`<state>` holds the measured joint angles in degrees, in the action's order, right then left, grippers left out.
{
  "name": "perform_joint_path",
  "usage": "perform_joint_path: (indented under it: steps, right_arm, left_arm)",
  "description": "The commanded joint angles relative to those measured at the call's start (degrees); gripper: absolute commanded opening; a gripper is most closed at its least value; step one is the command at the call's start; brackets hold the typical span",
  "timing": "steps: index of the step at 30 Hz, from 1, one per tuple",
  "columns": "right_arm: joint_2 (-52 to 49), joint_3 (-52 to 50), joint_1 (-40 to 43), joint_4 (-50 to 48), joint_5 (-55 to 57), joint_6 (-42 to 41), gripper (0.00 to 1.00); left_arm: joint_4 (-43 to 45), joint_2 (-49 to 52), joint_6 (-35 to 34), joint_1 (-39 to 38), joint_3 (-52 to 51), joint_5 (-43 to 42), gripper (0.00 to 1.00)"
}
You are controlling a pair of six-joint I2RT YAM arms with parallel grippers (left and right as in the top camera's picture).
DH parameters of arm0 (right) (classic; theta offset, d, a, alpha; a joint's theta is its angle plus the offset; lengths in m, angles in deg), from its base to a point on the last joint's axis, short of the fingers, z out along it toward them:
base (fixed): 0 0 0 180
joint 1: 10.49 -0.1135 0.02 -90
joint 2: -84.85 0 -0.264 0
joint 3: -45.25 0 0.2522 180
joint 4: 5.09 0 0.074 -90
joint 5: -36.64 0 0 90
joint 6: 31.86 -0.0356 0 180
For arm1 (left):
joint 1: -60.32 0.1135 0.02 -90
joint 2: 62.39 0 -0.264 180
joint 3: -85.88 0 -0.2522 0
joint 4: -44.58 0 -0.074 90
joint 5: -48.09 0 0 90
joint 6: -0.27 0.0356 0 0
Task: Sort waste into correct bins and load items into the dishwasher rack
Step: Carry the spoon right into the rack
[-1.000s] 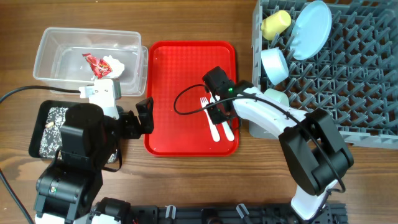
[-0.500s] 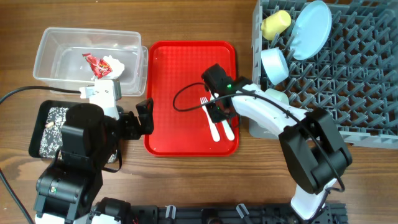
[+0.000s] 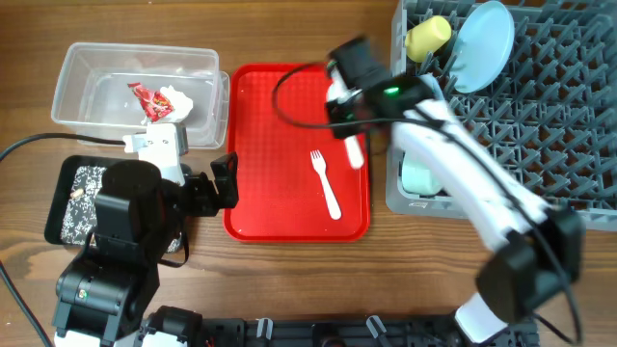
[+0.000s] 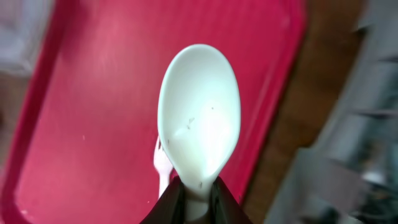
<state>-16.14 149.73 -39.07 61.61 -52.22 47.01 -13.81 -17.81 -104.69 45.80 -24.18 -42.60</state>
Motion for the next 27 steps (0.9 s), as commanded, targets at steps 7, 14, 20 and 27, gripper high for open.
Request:
perform_joint_path:
  steps: [7,14,20,27]
  right_arm:
    - [12.7,1.6,14.2,8.0,9.0,-1.4,0.04]
    - [11.4,1.2,23.7,11.2,10.6,-2.1,0.04]
    - [10.0,-3.5,28.0,10.5,10.4,0.8,0.04]
    - [9.2,-12.1,29.0,4.4,9.0,5.9,0.04]
  left_arm:
    - [0.0,-0.3,-0.3,0.3,0.0,0.5,1.0]
    - [0.0,-0.3,-0.3,0.3,0.0,0.6,1.0]
    - [0.0,-0.3,-0.3,0.3,0.0,0.6,1.0]
    - [0.0,-0.3,-0.3,0.3,0.0,0.6,1.0]
